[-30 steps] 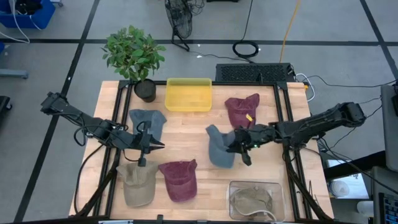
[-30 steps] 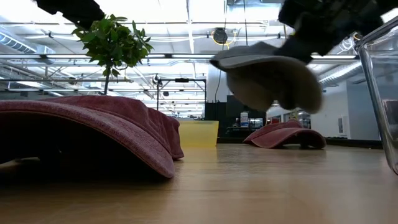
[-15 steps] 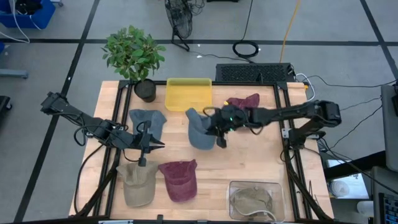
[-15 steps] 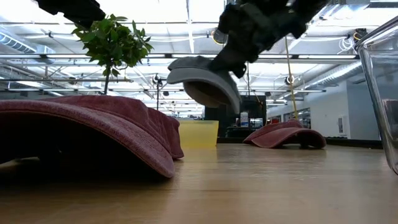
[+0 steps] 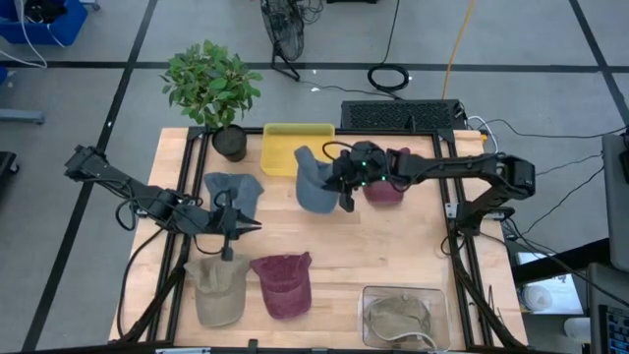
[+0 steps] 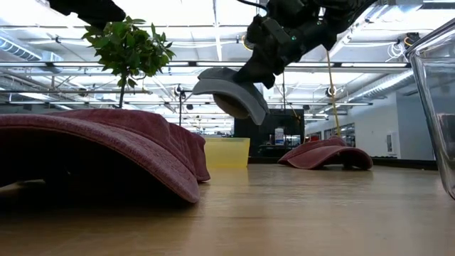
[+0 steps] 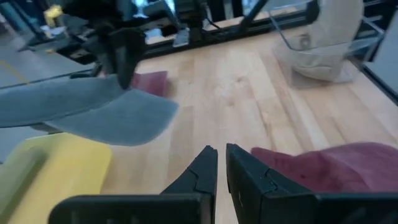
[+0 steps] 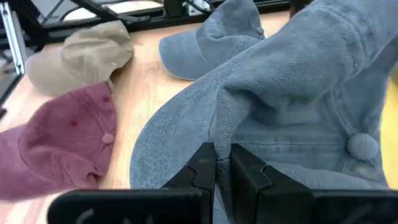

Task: Pick & Place hat
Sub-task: Put the right blue cap into the yellow bin

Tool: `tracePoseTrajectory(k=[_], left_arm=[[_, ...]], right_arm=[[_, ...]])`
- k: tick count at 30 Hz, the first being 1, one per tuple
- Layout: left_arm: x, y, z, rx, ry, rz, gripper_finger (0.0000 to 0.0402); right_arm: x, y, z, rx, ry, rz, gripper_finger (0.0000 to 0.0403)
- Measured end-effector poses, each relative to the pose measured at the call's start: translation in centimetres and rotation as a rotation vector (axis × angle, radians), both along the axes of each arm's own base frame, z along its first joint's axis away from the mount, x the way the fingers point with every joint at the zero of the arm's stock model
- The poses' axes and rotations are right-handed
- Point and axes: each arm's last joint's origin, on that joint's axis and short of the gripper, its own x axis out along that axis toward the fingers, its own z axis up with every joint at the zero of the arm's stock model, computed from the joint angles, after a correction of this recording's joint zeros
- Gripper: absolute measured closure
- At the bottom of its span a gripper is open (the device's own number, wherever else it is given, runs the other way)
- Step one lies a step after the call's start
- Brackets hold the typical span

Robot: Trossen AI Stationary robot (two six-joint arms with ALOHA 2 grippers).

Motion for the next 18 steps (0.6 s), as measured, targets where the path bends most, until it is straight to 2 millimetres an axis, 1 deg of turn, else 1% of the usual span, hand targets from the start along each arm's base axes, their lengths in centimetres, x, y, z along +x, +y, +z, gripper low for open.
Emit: tracePoseTrajectory(k=[5,9,14,18], left_arm=[[0.0,0.0,0.0,-0.004,-0.001,0.014,0.0360],[0.0,0.0,0.0,-0.013,-0.001,0.017,0.0360],[0.0,0.1,0.0,-0.012,-0.002,0.022,0.0360],[0.0,0.0,0.0,0.004,-0.004,0.015,0.0360]], right_arm=[[-0.1,0.1,-0.3,0.006,-0.005,-0.001,0.0384],[-0.6,0.8,-2.2,0.041,0.047,0.002,0.0383],[-1.0,1.4,-4.5,0.081,-0.019,-0.014,0.0382],[-0.1,1.3,-6.5,0.109,-0.035,-0.028,0.0385]])
